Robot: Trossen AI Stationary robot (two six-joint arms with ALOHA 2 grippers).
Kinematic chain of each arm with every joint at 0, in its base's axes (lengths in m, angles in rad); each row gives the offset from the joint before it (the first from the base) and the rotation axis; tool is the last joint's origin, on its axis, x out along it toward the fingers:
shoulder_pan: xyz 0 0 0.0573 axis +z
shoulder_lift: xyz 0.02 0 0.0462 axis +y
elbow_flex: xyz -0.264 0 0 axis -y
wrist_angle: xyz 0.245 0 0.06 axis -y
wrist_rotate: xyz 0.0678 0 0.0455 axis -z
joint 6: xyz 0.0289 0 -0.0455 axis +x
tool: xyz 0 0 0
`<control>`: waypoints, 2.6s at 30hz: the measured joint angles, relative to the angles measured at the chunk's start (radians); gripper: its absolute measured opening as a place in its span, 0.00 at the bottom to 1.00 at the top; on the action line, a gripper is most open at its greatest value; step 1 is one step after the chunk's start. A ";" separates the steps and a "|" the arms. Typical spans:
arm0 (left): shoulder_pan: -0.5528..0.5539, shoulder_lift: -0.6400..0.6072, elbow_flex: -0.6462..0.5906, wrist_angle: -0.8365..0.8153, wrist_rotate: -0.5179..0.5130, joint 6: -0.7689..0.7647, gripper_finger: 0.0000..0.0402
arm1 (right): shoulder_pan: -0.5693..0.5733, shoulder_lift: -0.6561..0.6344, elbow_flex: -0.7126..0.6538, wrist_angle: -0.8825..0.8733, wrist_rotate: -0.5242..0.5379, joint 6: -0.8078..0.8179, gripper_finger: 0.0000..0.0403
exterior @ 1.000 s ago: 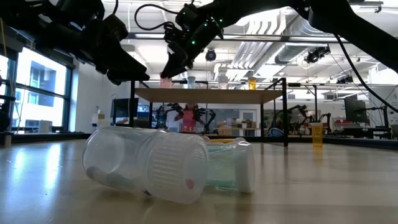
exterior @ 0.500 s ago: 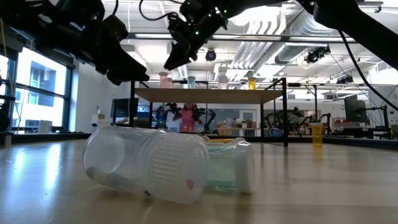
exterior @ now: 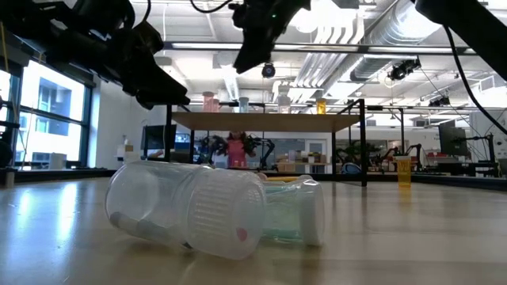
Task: Pick and place medicine bottles onto shelf by color
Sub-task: Put the top transparent pill bottle on the shelf aligned with the other transparent pill bottle
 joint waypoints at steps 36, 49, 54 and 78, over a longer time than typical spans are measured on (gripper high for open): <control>-0.003 -0.007 0.114 -0.315 -0.137 -0.089 0.53 | 0.279 -0.476 -0.945 0.275 0.112 0.232 0.42; -0.043 -0.031 0.291 -0.793 -0.300 -0.176 0.53 | 0.349 -0.623 -1.122 0.422 0.263 0.317 0.42; -0.044 -0.083 0.373 -0.984 -0.382 -0.206 0.53 | 0.354 -0.623 -1.122 0.422 0.297 0.342 0.42; 0.192 0.035 0.438 -1.211 -0.292 0.116 0.53 | 0.354 -0.621 -1.122 0.432 0.385 0.419 0.42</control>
